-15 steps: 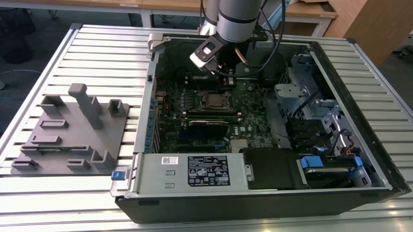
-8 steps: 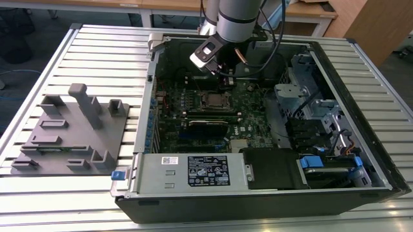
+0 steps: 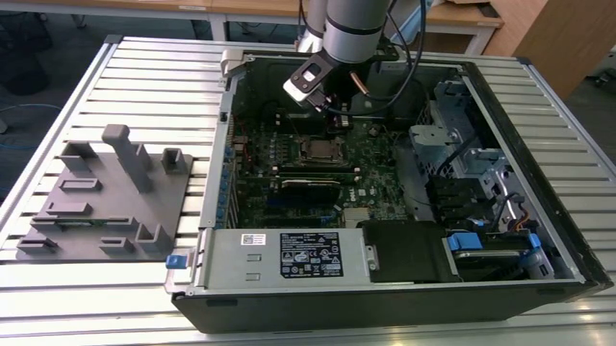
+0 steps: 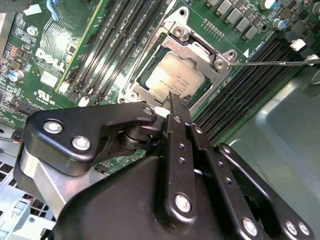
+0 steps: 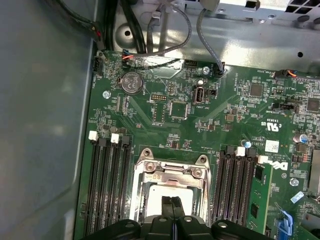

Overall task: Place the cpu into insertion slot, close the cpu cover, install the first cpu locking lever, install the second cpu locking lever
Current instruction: 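Close the cpu cover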

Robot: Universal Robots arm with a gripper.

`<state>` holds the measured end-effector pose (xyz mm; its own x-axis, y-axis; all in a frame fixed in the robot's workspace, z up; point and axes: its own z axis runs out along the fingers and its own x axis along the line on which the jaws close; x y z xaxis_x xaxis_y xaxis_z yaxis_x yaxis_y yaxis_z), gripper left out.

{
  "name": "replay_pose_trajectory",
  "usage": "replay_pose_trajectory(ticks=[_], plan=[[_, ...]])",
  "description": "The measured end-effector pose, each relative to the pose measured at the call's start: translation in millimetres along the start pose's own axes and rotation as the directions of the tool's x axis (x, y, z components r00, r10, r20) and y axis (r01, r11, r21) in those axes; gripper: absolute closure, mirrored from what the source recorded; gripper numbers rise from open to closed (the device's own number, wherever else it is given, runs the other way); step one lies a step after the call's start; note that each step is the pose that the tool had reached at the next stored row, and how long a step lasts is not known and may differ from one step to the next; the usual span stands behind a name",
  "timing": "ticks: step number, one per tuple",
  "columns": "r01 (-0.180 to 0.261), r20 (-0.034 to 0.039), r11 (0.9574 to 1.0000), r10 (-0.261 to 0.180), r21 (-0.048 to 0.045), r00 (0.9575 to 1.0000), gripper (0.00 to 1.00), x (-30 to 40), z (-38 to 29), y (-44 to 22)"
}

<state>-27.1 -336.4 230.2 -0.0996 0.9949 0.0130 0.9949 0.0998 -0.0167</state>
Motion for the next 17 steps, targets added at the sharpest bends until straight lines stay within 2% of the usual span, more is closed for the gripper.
replay_pose_trajectory(ticks=[13, 17], plan=[[0.004, 0.0001, 1.0, -0.004, 0.0001, 1.0, 0.9, 0.0, 0.0, -0.3], [0.021, 0.0, 0.9998, -0.021, 0.0002, 0.9998, 0.9, 0.0, 0.1, -0.4]])
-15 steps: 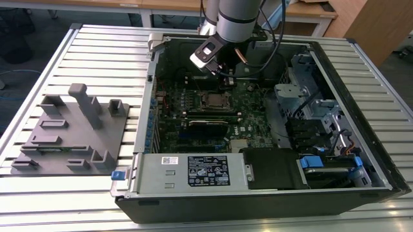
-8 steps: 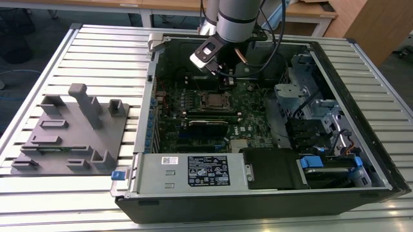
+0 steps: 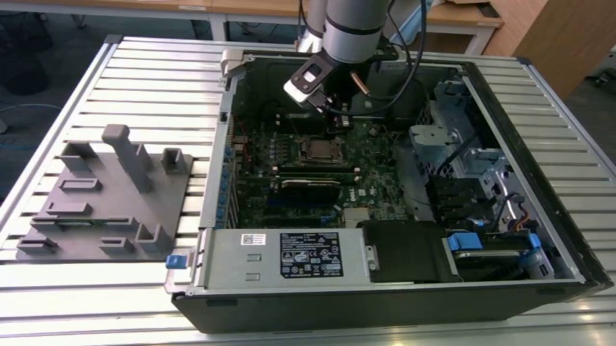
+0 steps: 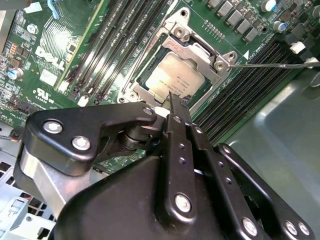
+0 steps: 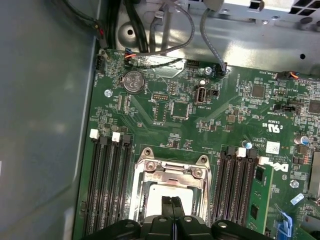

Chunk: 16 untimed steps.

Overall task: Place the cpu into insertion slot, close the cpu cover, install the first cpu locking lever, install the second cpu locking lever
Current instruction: 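Close the cpu cover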

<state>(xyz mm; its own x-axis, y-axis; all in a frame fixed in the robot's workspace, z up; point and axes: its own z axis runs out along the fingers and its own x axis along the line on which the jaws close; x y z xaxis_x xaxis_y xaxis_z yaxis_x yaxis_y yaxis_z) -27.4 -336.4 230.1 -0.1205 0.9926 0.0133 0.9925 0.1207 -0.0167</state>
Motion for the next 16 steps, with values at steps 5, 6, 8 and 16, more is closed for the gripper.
replay_pose_trajectory(ticks=[5, 6, 8, 16], plan=[[0.027, 0.0, 0.9996, -0.027, 0.0003, 0.9996, 0.9, 0.0, 0.1, 0.0], [0.027, 0.0001, 0.9996, -0.027, 0.0003, 0.9996, 0.9, 0.0, 0.1, 0.0], [0.027, 0.0, 0.9996, -0.027, 0.0003, 0.9996, 0.9, 0.0, 0.1, 0.0], [0.035, 0.0001, 0.9994, -0.035, 0.0004, 0.9994, 0.9, 0.0, 0.1, 0.0]])
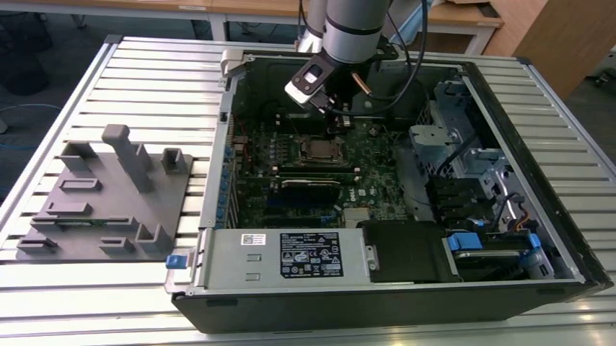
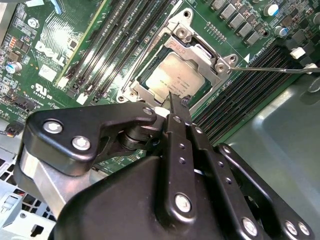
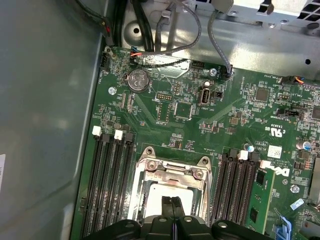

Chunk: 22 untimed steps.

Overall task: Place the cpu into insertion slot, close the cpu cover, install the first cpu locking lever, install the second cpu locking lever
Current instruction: 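Close the cpu cover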

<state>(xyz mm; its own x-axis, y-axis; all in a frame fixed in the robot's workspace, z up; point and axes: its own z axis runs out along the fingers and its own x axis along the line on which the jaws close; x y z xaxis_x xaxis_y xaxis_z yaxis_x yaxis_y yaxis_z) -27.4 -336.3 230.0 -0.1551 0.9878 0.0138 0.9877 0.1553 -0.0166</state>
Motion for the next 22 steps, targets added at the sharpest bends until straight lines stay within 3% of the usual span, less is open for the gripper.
replay_pose_trajectory(ticks=[13, 22], plan=[[0.003, 0.0, 1.0, -0.003, 0.0, 1.0, 0.9, 0.0, 0.0, 0.0], [0.046, 0.0, 0.9989, -0.046, 0.0005, 0.9989, 0.9, 0.0, 0.0, 0.0]])
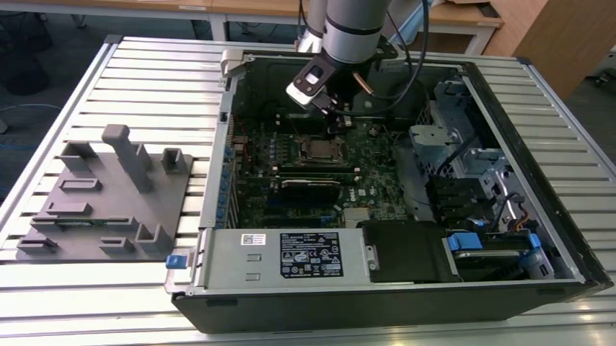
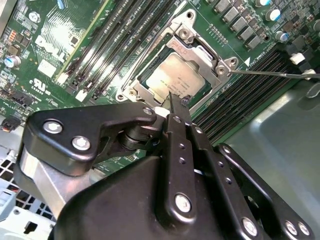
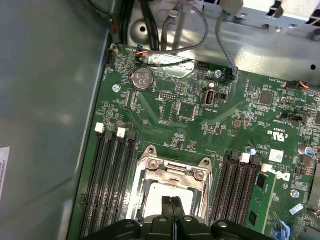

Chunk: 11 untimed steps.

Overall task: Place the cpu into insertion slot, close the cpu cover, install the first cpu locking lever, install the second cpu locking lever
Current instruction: 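Close the cpu cover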

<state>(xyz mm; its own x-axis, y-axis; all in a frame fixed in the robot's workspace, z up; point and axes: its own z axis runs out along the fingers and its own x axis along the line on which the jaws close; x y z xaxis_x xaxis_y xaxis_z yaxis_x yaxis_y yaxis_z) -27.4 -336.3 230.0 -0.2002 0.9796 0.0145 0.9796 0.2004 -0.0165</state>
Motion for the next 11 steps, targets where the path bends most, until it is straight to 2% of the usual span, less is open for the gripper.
replay_pose_trajectory(ticks=[6, 11], plan=[[0.034, -0.0002, 0.9994, -0.034, 0.0003, 0.9994, 0.9, 0.0, 0.0, 0.0], [0.037, -0.0001, 0.9993, -0.037, 0.0004, 0.9993, 0.9, 0.0, 0.0, 0.0]])
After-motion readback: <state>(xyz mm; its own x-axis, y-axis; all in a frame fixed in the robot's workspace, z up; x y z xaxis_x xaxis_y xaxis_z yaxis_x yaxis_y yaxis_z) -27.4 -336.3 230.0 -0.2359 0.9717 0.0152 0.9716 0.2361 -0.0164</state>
